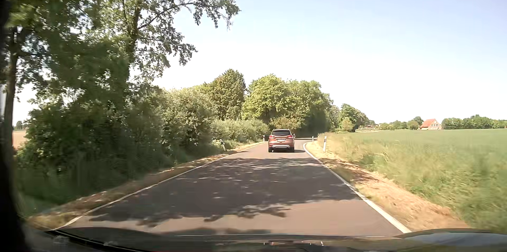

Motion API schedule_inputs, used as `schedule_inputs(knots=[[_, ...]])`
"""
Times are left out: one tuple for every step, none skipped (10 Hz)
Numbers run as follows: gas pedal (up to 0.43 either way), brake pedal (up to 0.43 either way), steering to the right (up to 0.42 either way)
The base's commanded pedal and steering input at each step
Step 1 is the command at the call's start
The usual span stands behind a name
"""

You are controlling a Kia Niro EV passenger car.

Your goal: Follow the waypoints while adhering to traffic rules and regulations

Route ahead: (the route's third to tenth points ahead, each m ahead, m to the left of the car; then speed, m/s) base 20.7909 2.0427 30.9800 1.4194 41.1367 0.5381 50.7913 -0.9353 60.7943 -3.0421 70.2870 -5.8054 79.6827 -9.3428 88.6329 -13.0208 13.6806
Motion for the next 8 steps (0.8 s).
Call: schedule_inputs(knots=[[0.240, 0.000, 0.013], [0.228, 0.000, 0.013], [0.228, 0.000, 0.013], [0.228, 0.000, 0.013], [0.228, 0.000, 0.013], [0.228, 0.000, 0.013], [0.228, 0.000, 0.013], [0.209, 0.000, 0.013]])
